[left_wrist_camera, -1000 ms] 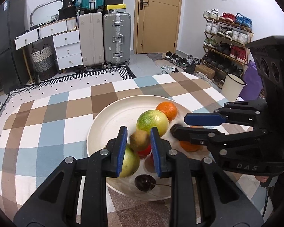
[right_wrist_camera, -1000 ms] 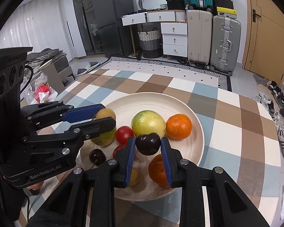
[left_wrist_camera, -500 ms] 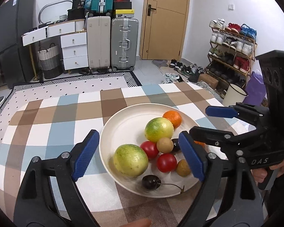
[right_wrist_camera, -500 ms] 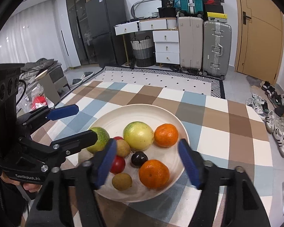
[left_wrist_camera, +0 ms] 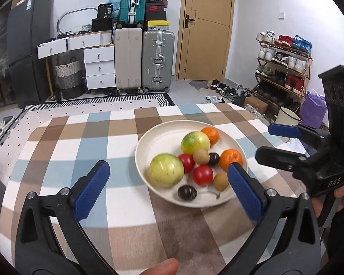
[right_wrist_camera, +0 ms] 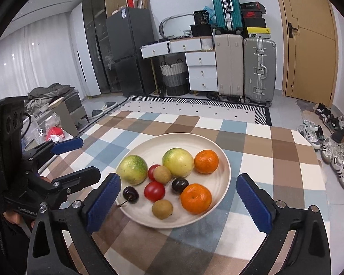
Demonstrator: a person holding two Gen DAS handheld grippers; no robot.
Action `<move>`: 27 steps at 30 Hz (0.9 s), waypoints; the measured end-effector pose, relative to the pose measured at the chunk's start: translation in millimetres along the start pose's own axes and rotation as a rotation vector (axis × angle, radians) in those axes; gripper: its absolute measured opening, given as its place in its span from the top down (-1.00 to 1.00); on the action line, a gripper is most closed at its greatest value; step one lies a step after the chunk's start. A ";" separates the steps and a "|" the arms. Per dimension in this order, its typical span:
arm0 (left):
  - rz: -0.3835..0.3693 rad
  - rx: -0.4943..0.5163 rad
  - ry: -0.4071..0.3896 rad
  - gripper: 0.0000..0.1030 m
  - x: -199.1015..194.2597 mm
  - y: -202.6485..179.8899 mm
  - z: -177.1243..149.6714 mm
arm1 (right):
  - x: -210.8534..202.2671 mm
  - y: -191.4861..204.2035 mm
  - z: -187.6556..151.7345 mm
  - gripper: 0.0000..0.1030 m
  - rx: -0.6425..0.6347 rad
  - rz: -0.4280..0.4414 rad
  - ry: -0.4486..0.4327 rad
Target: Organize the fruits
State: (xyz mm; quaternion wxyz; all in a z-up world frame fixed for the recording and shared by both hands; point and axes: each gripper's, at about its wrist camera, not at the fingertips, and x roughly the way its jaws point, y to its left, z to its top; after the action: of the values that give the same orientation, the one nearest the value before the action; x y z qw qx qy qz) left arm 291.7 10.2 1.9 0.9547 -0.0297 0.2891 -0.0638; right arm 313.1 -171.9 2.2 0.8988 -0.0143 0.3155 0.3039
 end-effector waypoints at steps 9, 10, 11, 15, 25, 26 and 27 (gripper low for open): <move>0.020 -0.007 -0.047 -0.99 -37.2 -5.7 -26.7 | -34.1 12.9 -31.8 -0.99 0.026 0.013 -0.055; 0.025 -0.010 -0.048 -0.99 -39.7 -6.0 -30.0 | -38.2 14.8 -35.7 -0.99 0.027 0.012 -0.067; 0.030 -0.015 -0.051 -0.99 -42.0 -6.4 -32.5 | -40.6 15.7 -38.1 -0.99 0.028 0.012 -0.073; 0.044 -0.022 -0.070 -0.99 -48.0 -7.7 -42.1 | -48.4 19.2 -48.4 -0.99 0.032 0.002 -0.104; 0.065 -0.058 -0.093 -0.99 -45.2 -2.5 -50.2 | -56.2 20.7 -58.3 -0.99 0.000 -0.041 -0.181; 0.064 -0.060 -0.095 -0.99 -45.4 -1.9 -50.1 | -56.3 21.4 -59.6 -0.99 -0.003 -0.045 -0.186; 0.066 -0.060 -0.094 -0.99 -45.2 -2.0 -50.0 | -55.8 21.5 -60.7 -0.99 -0.006 -0.048 -0.187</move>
State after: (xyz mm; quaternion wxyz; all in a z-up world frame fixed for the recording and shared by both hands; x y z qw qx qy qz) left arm 226.4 13.5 -14.6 0.9675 -0.0516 0.2466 -0.0224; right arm 232.9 -197.5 -10.7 0.9313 0.0040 0.2290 0.2831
